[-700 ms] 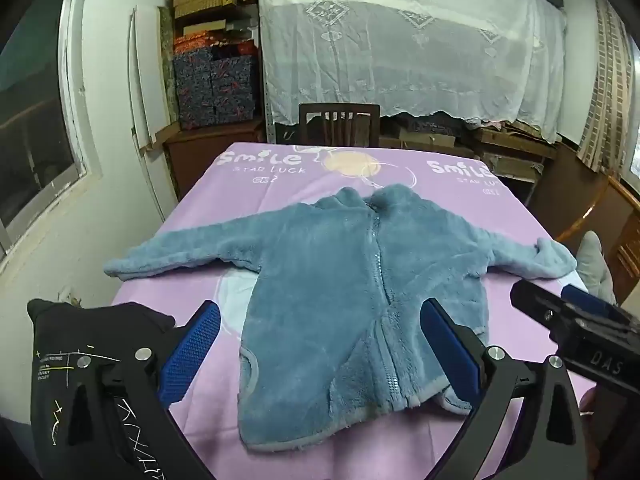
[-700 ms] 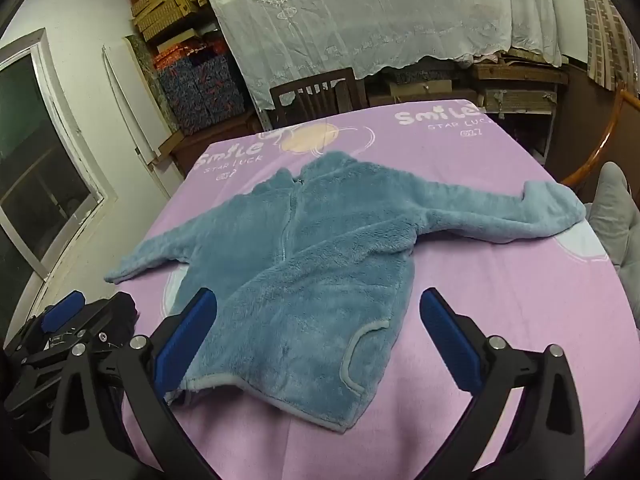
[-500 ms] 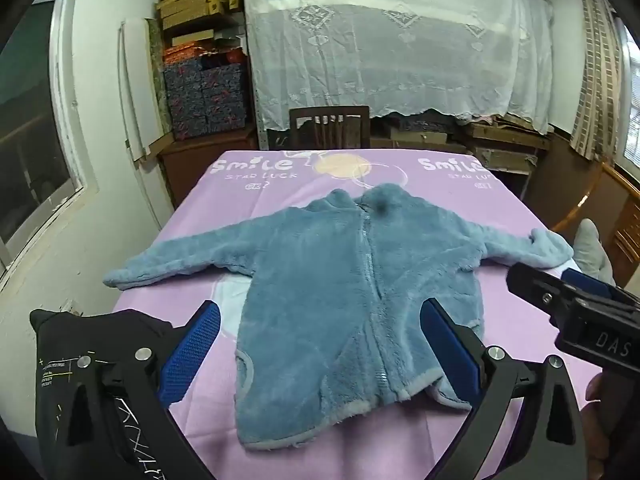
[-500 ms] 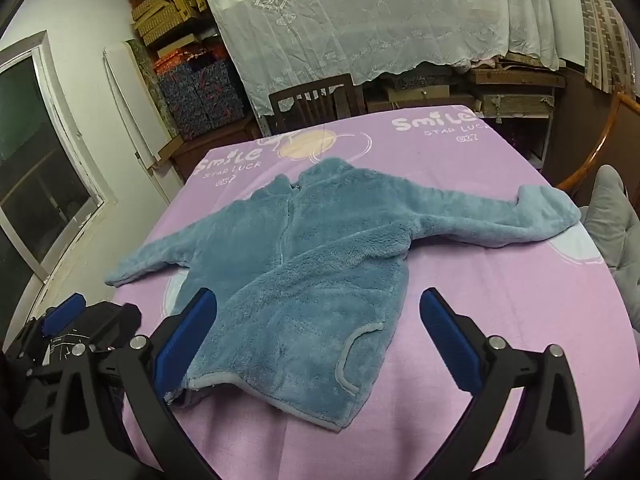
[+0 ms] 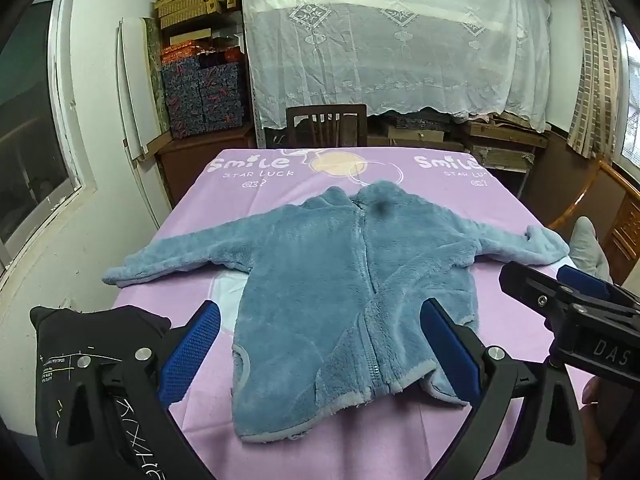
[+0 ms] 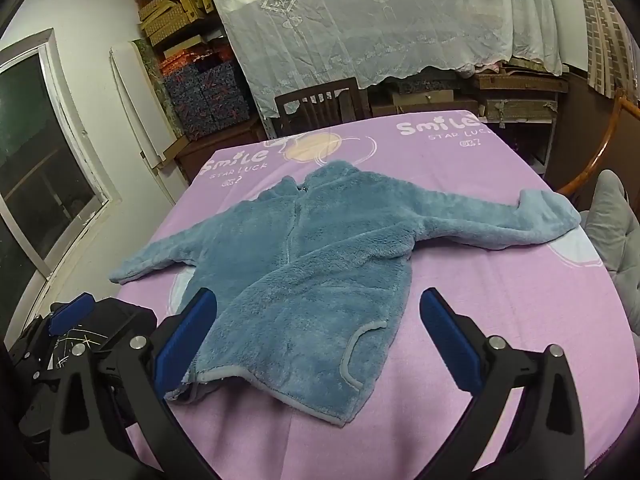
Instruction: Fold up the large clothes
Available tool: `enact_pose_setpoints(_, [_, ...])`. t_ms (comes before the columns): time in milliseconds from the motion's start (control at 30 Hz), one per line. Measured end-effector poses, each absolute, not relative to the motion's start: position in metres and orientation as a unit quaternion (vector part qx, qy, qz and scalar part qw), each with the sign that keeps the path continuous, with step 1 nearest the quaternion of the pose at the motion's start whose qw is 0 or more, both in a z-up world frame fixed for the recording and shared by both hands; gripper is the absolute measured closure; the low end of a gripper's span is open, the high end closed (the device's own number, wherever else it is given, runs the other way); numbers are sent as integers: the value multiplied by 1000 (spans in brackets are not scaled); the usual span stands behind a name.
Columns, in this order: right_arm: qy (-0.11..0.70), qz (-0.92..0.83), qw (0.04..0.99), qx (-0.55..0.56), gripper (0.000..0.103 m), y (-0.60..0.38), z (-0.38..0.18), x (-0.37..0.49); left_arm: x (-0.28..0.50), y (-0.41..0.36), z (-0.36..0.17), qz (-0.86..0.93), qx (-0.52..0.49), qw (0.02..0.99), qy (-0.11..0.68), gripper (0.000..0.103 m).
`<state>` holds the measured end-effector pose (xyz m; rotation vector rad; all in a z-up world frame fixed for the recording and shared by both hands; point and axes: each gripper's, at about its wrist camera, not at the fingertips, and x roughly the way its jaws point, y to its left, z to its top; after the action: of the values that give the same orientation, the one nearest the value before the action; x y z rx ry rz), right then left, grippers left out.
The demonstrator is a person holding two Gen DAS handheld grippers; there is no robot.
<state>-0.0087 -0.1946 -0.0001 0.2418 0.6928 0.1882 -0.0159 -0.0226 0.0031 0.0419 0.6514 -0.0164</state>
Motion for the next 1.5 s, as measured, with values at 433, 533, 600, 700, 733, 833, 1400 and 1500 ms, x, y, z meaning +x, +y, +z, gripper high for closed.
enact_pose_setpoints(433, [339,93,929,114,4,-192,0,-11,-12,-15,2,-11,8,944,330,3])
enact_pose_setpoints(533, [339,93,929,114,4,-192,0,-11,-9,-15,0,-12,7,943,333,3])
enact_pose_setpoints(600, [339,93,929,114,4,-192,0,-11,-9,-14,-1,-12,7,943,333,3])
enact_pose_setpoints(700, [340,93,929,114,4,-191,0,-11,-7,-13,-1,-12,6,943,334,3])
enact_pose_setpoints(733, [339,94,929,114,4,-191,0,-11,-7,-13,-2,-12,7,943,333,3])
enact_pose_setpoints(833, [339,94,929,113,4,-190,0,-11,-7,-13,-3,-11,6,942,334,3])
enact_pose_setpoints(1400, [341,94,928,114,4,-188,0,-10,-4,-10,-9,-13,3,940,342,3])
enact_pose_setpoints(1500, [341,96,928,116,4,-188,-1,-10,-4,-10,-9,-13,3,940,342,3])
